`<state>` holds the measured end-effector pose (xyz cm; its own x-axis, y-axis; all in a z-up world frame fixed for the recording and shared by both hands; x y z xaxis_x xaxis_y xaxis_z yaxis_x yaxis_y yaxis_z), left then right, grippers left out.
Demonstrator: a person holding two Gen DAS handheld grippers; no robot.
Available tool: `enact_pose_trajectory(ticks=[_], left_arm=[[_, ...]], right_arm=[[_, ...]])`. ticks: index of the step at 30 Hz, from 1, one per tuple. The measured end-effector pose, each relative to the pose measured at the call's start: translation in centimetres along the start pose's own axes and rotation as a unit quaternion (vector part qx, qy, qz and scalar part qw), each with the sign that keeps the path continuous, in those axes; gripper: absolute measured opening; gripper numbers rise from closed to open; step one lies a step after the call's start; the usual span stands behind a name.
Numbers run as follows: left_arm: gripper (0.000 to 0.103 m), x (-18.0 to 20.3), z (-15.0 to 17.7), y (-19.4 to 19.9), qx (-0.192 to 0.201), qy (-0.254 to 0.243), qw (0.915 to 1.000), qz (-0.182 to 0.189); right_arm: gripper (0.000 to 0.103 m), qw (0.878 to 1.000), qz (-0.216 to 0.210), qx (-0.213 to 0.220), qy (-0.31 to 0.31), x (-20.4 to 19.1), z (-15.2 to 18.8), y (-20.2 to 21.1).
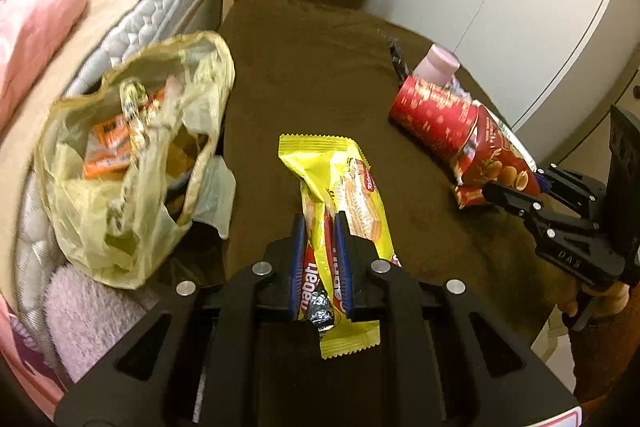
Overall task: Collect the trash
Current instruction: 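Drop the wafer pack and cookie bag into the yellow bag with both tools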
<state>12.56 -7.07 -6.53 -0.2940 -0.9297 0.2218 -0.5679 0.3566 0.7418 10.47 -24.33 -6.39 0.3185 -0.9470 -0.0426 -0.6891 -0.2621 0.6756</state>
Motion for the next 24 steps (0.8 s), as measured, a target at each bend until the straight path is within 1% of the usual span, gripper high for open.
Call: enact_pose_trajectory(ticks=[4,8,10,13,17,21,24], left_arm=[[0.014,-0.2,-1.8,2.2,0.035,-0.011,0.9993,-0.008],[0.014,-1.3,-3.6,4.3,0.061,-0.019,0.9977,-0.023],[0.014,-2.2,-4.5,5.0,0.069,-0.015,0.9971,-0.026],[0.014,-3.9,-5.5,6.0,0.086,-0.017,0.9951,-0.047],[0.014,-7.5,-6.3,6.7,0.088,0.005,0.9942,-0.061],[0.014,-12.3,-6.9,7.1,0.086,0.040,0.9918,-0.086],[0.014,-15.6,-6.9,6.9,0.078,0.065,0.9904,-0.094]], right_arm=[[0.029,1.000,0.010,0.008,0.014,-0.6,-1.7,0.8],[0.029,0.999,0.008,0.027,0.016,-1.5,-3.7,1.6],[0.029,0.999,0.005,0.038,0.019,-2.3,-4.9,1.9],[0.029,0.998,-0.011,0.054,0.029,-3.9,-6.7,2.0],[0.029,0.997,-0.029,0.061,0.044,-6.5,-8.9,0.9],[0.029,0.996,-0.042,0.051,0.064,-9.2,-10.8,-1.3],[0.029,0.995,-0.053,0.041,0.073,-10.9,-12.0,-3.2]])
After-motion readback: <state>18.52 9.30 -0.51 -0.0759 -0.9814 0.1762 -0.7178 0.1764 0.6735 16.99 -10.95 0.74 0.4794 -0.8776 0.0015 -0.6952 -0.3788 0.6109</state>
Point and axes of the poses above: each gripper's, at about its wrist camera, not at the fingertips, and y roughly against the way its jaws point, x to its right, z to its underside, the point moved 5 cm from there along -y, roughly the way its jaws point, and after that the axes turned 5 degrees about x, right-handed, at the moved point
